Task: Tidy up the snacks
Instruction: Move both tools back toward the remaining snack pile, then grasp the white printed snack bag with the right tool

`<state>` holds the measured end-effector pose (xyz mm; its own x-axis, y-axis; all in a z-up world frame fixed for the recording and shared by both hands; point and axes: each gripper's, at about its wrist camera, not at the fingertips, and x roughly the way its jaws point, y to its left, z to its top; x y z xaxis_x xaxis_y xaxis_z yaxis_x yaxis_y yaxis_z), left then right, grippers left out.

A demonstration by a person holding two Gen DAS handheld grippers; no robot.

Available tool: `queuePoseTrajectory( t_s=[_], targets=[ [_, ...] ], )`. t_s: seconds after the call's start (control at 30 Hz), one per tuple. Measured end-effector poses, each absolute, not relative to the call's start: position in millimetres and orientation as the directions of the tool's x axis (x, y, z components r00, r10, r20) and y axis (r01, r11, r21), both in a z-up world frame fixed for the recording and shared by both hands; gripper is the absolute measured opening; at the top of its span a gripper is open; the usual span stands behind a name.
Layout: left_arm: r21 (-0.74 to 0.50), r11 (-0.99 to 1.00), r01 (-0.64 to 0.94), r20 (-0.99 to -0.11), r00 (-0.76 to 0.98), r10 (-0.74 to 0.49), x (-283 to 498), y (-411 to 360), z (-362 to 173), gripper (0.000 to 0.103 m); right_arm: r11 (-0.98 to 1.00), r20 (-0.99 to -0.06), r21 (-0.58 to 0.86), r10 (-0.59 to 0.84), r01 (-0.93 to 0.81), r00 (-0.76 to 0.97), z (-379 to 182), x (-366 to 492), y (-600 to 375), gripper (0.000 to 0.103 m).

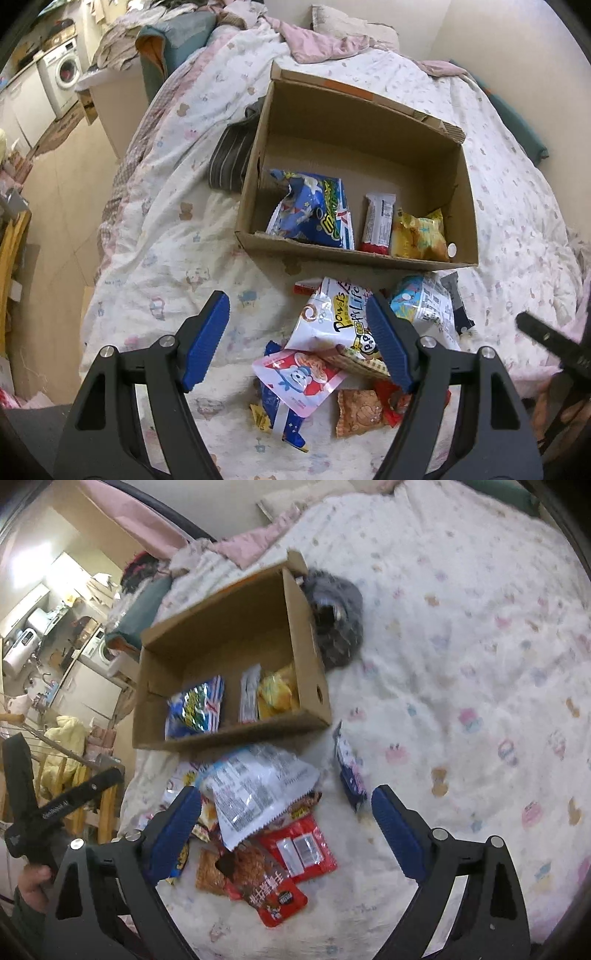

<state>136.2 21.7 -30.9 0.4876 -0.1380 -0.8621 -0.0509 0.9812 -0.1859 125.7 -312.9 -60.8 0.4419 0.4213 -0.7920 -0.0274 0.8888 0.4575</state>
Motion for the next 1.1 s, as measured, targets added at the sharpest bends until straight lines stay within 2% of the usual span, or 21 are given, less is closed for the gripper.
queuePoseTrajectory(
  t_s=[0.1, 0.2, 0.8, 1.1],
  targets=[
    [-0.205, 0.976, -0.071, -0.862, 0.486, -0.146, 137.3, 27.1, -30.2, 0.074, 0.817, -0.769, 0.576, 0.531, 0.024, 0.357, -80.7, 135.1, -309.5, 0.103],
    [-0.207, 0.974, -0.087, -0.865, 0.482, -0.141, 138.7, 31.3, -31.0, 0.074, 0.795, -0.765, 0.603, 0.551, 0.070, 0.333, -92.1, 142.3, -302.7, 0.103],
    [-0.234, 0.957, -0.170, -0.882, 0.452, -0.136, 134.5, 74.6, -43.4, 0.074, 0.931, -0.915, 0.350, 0.363, -0.101, 0.176, -130.2, 193.6, -218.0, 0.103],
    [-0.223, 0.961, -0.166, -0.893, 0.431, -0.132, 141.0, 69.7, -51.4, 0.074, 0.949, -0.936, 0.275, 0.301, -0.151, 0.182, -148.7, 203.2, -210.5, 0.103]
  ],
)
